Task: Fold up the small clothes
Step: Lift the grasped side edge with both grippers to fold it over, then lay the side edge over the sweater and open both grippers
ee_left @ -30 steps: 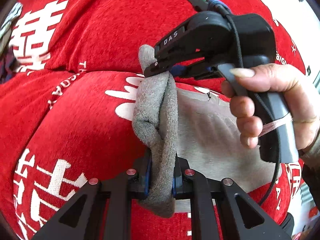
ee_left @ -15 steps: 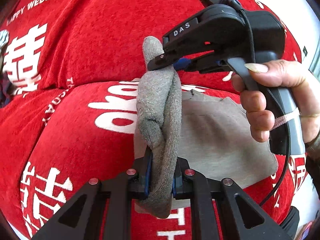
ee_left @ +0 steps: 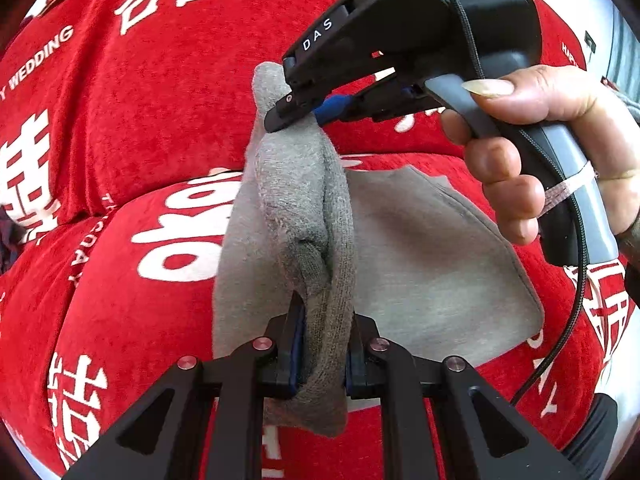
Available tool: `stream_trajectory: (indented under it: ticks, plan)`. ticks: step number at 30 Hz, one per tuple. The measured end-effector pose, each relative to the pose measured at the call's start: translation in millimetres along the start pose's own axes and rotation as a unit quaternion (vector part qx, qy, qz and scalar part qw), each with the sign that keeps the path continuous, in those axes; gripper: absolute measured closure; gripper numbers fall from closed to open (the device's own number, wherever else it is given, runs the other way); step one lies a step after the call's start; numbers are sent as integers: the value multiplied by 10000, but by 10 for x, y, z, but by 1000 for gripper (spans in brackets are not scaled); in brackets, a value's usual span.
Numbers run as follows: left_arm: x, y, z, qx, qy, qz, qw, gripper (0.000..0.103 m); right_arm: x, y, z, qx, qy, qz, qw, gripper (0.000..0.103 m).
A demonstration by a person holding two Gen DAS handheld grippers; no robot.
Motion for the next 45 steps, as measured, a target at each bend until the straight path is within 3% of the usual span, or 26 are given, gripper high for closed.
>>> stream_trajectory:
  ticks: [30, 45]
  plan:
    - [307, -224, 1056, -109, -723, -306, 9969, 86, -211, 751, 953, 382, -353, 422, 9978, 82]
    - [287, -671, 1457, 33, -1197, -735, 9901, 86, -374, 724, 1635, 563, -869, 400, 9938, 82]
Point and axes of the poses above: each gripper's, at about its wrist camera, not at the fingertips, and y roughly against the way its jaws point, z to its right, x to its top, the point moved 7 cm from there along -y, roughly the way its jaws point, and after that the axes turned 9 degrees about -y, right-handed, at the moved point
